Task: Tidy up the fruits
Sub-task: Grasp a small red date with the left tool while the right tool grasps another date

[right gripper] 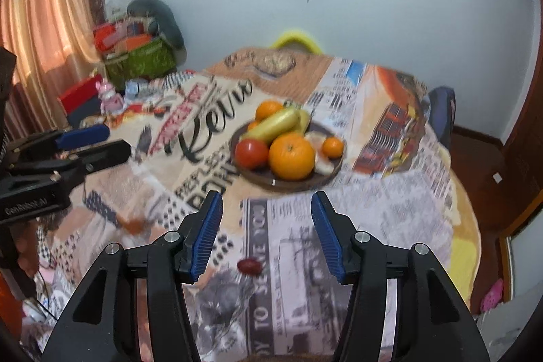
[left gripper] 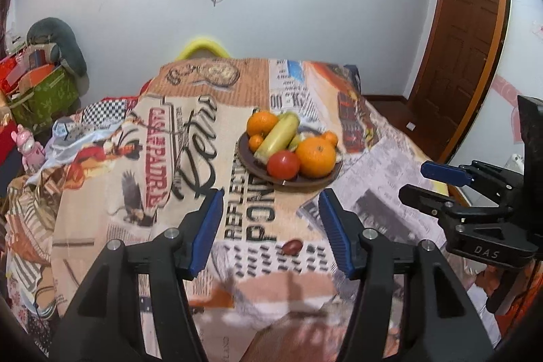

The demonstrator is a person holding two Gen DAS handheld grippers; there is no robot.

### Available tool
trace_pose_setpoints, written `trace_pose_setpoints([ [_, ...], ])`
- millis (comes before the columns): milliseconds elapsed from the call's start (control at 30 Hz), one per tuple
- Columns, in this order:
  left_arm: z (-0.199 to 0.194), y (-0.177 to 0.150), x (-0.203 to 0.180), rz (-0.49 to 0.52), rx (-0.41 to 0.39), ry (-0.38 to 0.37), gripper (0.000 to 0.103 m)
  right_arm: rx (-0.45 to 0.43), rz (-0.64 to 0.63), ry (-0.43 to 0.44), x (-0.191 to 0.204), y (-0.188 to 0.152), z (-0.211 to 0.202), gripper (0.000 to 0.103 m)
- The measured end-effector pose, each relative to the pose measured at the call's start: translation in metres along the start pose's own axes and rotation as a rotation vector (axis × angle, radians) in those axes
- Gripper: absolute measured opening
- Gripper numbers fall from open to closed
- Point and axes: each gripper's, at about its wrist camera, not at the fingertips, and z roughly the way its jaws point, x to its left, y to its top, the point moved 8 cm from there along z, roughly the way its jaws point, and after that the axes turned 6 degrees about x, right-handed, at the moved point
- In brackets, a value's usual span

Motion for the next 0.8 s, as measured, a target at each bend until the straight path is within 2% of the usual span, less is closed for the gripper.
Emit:
trace_pose_setpoints([
  [467,0.049,-0.050,0.010,-0.021,0.149,-0.020,0.058,0.241,0.050,0.087,0.012,-0.066,0.073,0.050],
  [733,0.075,-0.061,0.000,-0.013,0.205,-0.048,0.055,0.276,0.058,0.115,0.012,-0.078,0.089,0.028],
  [800,0.081,-0.063,-0.003,-0.006,0.219,-0.054,0.054,0.270,0.061,0.126,0.011,-0.077,0.087,0.027],
])
